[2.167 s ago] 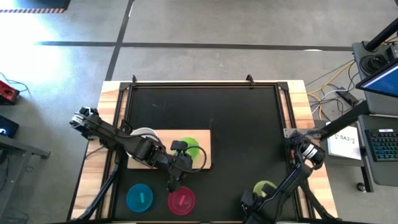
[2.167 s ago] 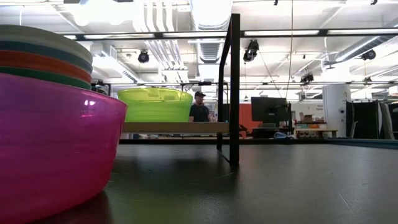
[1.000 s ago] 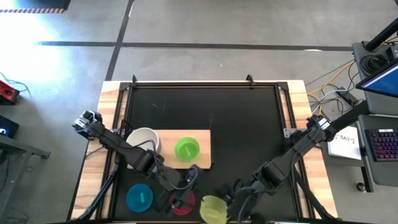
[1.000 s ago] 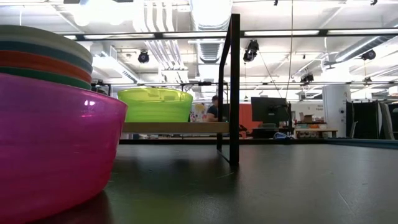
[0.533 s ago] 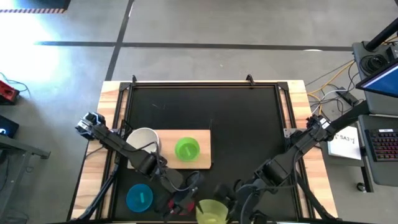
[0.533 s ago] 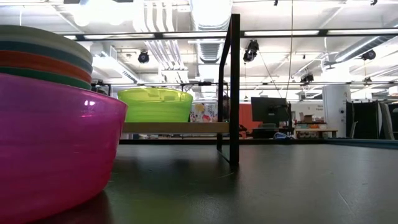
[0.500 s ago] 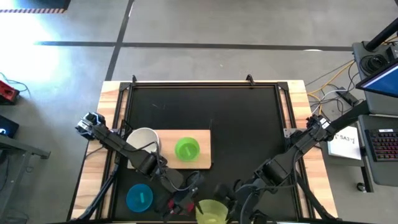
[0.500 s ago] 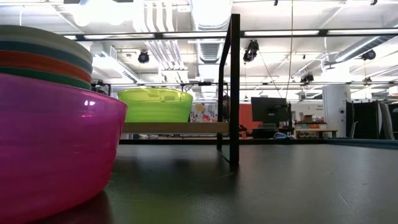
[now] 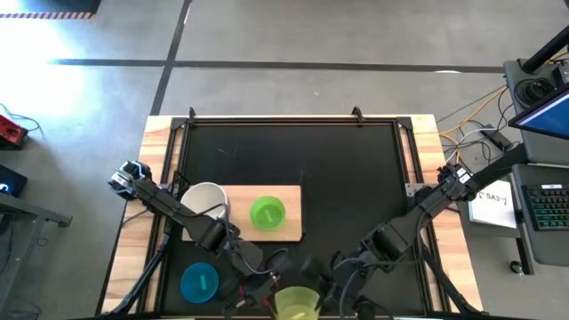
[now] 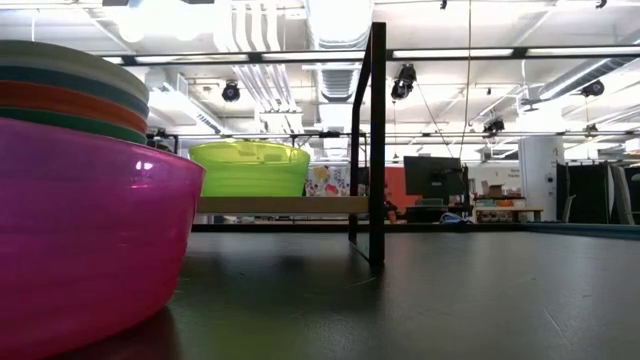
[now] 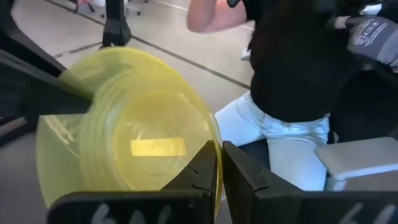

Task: Place and stack bowls onto a shelf
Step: Stack the yellow bowl on top of the small green bowl on the shelf

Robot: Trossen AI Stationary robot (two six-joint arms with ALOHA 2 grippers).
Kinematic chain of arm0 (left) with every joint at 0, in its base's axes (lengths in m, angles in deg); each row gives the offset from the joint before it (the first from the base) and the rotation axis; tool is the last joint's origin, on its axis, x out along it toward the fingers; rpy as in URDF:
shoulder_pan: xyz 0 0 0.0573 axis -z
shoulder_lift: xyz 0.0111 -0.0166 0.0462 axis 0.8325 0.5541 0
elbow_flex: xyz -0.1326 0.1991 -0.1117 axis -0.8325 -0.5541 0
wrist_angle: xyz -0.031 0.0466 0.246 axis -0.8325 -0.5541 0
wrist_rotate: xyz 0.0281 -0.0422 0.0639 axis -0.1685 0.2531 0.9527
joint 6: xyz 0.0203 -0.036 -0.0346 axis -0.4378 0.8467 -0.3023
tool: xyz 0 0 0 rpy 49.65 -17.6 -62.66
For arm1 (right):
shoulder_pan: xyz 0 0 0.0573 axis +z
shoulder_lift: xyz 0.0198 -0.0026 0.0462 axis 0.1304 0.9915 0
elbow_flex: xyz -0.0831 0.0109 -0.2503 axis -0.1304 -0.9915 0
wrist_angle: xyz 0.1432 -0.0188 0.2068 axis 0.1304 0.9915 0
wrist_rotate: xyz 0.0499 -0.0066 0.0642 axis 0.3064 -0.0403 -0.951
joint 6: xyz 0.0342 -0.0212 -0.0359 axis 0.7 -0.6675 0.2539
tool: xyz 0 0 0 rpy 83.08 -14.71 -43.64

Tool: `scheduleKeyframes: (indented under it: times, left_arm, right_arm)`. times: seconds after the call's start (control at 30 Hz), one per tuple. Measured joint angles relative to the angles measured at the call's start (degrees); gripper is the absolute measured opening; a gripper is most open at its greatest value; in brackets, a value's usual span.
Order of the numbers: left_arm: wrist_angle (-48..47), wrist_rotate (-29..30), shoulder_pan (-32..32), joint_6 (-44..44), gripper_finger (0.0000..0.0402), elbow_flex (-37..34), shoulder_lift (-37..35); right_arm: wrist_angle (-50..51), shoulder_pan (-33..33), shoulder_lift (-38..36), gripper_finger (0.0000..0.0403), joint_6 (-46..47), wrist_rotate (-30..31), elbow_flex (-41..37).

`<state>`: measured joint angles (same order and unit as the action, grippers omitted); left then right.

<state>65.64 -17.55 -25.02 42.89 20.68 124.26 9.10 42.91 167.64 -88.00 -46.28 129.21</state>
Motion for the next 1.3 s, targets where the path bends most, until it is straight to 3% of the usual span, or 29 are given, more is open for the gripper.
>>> scheduleKeyframes:
  times: [0.3,0.53,0.73,0.97,1.1,1.3]
  left_arm:
    - [-4.46,0.10,-0.63,2.77,0.0000,-0.03,0.03]
    - [-8.63,0.93,-1.49,6.41,0.0001,-0.10,-0.27]
    - [-25.31,12.30,-2.68,8.69,0.0001,0.71,-1.46]
    - [-42.15,23.95,-3.41,4.16,0.0000,4.89,-1.68]
    - [-45.31,31.09,-5.60,2.93,0.0000,3.43,-1.68]
    - [-45.28,32.38,-9.95,2.21,0.0000,0.38,-1.66]
  right_arm:
    - [1.82,-1.09,-1.21,0.0120,1.24,0.91,0.04]
    - [5.23,-2.02,-5.23,0.0174,6.26,13.98,0.04]
    - [13.43,-2.60,-11.10,0.0195,15.19,24.71,0.04]
    - [22.13,-2.58,-15.39,0.0188,26.52,27.18,-0.04]
    - [26.02,-2.68,-15.98,0.0181,29.74,29.71,-0.11]
    - [29.83,-2.84,-16.56,0.0182,33.38,29.65,-0.12]
